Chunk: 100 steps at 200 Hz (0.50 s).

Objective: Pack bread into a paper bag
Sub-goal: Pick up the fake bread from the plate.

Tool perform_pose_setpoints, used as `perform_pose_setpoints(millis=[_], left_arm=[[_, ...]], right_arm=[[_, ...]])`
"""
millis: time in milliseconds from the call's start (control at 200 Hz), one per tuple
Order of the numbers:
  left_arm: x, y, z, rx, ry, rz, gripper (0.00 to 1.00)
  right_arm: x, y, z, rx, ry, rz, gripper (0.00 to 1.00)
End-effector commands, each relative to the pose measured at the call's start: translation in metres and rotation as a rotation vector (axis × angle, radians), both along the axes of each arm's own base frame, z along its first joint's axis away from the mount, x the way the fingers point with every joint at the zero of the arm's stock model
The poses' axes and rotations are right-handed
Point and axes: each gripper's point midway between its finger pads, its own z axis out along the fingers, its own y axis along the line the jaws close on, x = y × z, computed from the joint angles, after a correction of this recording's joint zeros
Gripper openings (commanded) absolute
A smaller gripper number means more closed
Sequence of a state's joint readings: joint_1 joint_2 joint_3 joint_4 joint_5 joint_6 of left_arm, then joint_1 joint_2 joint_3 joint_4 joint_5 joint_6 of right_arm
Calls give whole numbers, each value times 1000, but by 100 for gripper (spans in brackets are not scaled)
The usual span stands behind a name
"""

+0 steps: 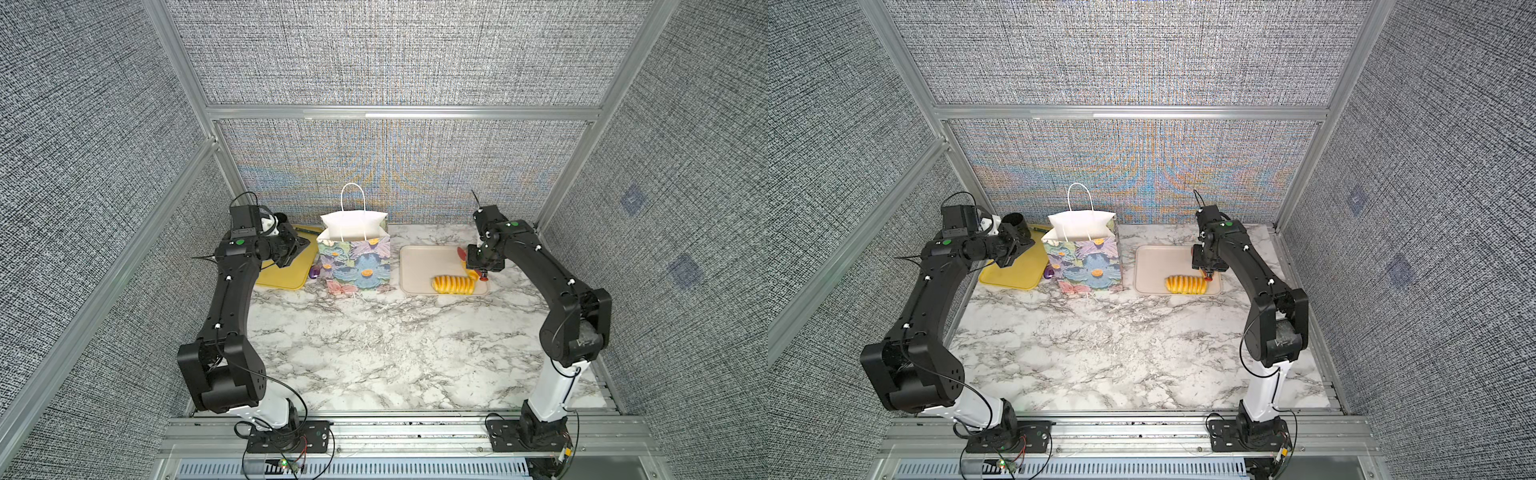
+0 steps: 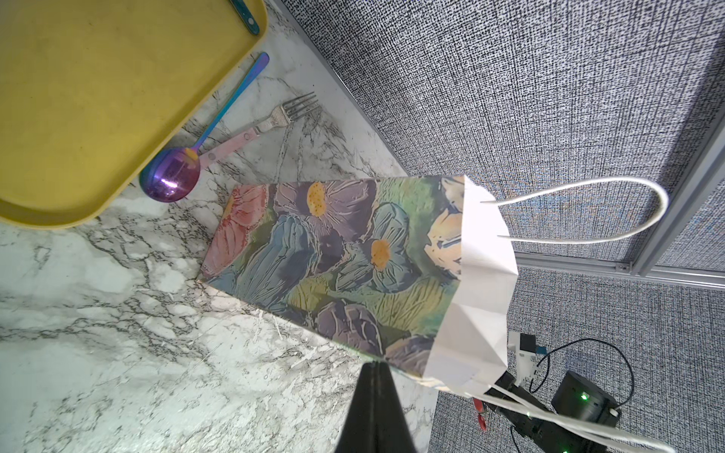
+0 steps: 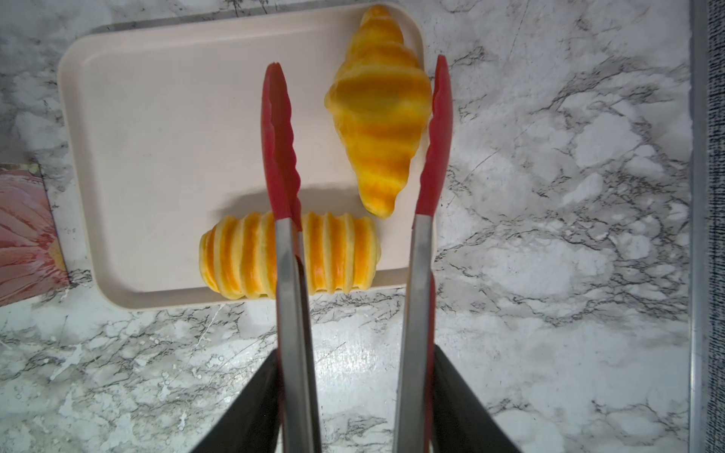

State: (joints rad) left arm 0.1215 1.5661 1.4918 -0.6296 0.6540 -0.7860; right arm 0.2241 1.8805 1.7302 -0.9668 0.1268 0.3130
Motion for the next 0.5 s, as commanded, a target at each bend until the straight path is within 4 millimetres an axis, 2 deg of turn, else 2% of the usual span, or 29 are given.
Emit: perform_pose_setpoints(millis=[0,220,495], left_arm=[[0,1,1,11,-8,-3,2],[0,1,1,12,-8,-3,2],[0,1,0,12,-6,-2,2]], right_arm=[[3,2,-4,19,-5,5,56],[6,-7,-17,7,11,-13,56],[12,-6,-30,18,26,-9,56]])
